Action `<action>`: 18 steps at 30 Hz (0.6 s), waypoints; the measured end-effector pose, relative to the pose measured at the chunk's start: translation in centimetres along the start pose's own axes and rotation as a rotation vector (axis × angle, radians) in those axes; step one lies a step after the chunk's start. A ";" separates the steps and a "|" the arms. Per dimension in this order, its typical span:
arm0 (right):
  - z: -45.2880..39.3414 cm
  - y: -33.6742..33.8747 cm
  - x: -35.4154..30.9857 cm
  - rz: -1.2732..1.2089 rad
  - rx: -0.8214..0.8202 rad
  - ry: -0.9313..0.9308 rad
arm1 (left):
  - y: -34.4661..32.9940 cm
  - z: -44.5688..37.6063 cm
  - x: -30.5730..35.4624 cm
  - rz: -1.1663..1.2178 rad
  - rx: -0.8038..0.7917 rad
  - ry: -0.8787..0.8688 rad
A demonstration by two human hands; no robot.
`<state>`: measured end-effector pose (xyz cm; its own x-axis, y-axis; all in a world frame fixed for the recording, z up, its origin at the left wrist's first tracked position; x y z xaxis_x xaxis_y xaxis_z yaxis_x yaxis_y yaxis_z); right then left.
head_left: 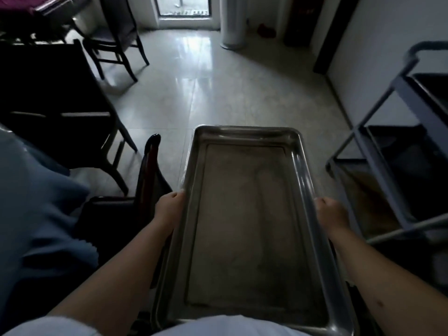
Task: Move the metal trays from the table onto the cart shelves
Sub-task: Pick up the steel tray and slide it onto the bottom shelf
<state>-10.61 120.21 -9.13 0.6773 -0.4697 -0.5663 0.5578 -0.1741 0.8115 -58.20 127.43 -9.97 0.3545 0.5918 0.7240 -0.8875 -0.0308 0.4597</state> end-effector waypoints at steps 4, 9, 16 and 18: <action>-5.2 -0.2 -1.2 -0.044 -0.032 0.034 | -1.6 -2.4 2.0 0.008 0.010 0.014; -11.9 1.4 -2.5 -0.154 -0.029 0.067 | -4.1 -5.1 6.3 0.084 0.040 -0.021; -20.5 2.4 -4.0 -0.207 -0.062 0.064 | -7.3 -8.9 12.5 0.081 0.049 -0.007; -22.6 2.4 -4.8 -0.211 -0.060 0.054 | -7.8 -10.4 14.2 0.019 0.033 -0.022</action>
<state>-1.69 141.58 -7.77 0.5665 -0.3810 -0.7307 0.7160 -0.2113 0.6654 -49.25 144.48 -8.61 0.3445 0.5731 0.7435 -0.8840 -0.0685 0.4624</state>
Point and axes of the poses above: each hand's wrist, its own z-axis away from the middle knuckle, its own y-axis out of the back of the hand, x = y × z, the point moved 9 cm from there along -z, towards the middle knuckle, and after that the axes turned 8 degrees about y, right-handed, at the moved point
